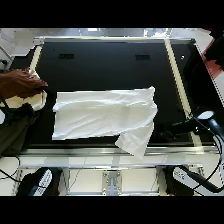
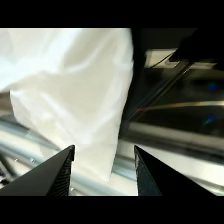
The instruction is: Fold the shirts.
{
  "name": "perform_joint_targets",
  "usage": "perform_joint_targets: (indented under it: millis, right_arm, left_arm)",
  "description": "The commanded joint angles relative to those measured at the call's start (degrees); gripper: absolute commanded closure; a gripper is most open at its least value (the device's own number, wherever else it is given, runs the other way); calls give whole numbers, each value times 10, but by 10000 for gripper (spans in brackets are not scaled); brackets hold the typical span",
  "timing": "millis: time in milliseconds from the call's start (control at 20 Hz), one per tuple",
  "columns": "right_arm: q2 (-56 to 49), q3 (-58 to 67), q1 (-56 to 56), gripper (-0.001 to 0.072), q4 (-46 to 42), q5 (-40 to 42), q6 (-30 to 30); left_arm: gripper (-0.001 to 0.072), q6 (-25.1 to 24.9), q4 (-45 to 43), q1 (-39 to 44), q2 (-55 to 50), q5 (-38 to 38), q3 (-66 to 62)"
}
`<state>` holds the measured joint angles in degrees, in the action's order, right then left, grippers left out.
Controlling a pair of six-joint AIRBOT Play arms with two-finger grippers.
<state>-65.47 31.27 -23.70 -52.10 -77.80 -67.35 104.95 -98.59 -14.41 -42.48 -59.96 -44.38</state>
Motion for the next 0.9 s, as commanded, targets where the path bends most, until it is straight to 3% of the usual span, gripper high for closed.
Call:
perform_joint_targets:
  millis: [0, 150, 300, 500, 600, 650, 800, 850]
  right_arm:
    - [-19, -101, -5, 271, 44, 27, 30]
    - [-27, -111, -5, 274, 66, 56, 47]
    - [-35, -111, 28, 278, 89, 83, 54]
    - [-47, -111, 108, 345, 145, 130, 56]
    - [-46, -110, 130, 646, 162, 126, 61]
    - [-45, -110, 131, 698, 174, 110, 75]
    - [-25, -110, 131, 698, 200, 56, 94]
    - [-12, -110, 131, 698, 200, 45, 94]
  left_arm:
    - [22, 16, 34, -8, 32, -8, 49]
    - [27, 18, 44, -8, 33, -27, 70]
    - [28, 62, 49, -8, 33, -27, 96]
    - [28, 118, 48, -8, 33, -27, 121]
    - [28, 145, 48, -8, 33, -28, 132]
    - [29, 167, 50, -8, 33, -29, 140]
    - [37, 221, 90, -8, 32, -23, 176]
    - [97, 231, 116, -8, 32, -17, 192]
